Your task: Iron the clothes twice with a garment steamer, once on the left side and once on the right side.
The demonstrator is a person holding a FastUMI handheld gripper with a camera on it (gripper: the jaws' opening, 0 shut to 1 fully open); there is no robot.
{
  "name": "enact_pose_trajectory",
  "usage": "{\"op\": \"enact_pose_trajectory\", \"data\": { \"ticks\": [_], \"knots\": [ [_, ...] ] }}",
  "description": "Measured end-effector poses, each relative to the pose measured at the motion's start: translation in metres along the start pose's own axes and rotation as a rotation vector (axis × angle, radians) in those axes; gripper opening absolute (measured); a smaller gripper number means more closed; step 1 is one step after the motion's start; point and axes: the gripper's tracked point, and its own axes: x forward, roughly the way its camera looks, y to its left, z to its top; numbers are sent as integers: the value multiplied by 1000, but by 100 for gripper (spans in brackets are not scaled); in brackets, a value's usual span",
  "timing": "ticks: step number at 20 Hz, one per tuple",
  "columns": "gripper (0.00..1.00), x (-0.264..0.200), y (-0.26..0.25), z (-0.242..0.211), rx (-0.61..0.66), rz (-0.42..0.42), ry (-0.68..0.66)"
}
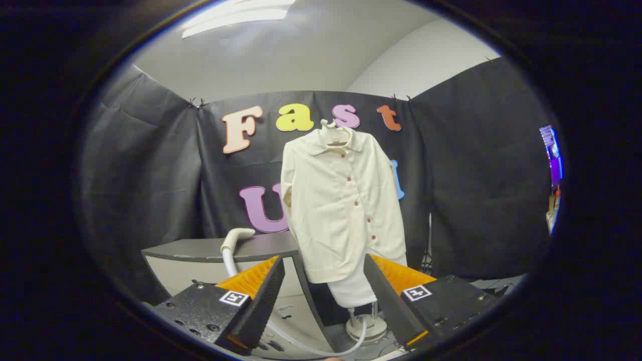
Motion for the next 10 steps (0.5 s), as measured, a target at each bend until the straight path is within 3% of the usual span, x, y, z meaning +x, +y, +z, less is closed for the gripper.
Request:
{"op": "enact_pose_trajectory", "data": {
  "ticks": [10],
  "knots": [
    [96,3,14,9,-8,13,-2]
  ]
}}
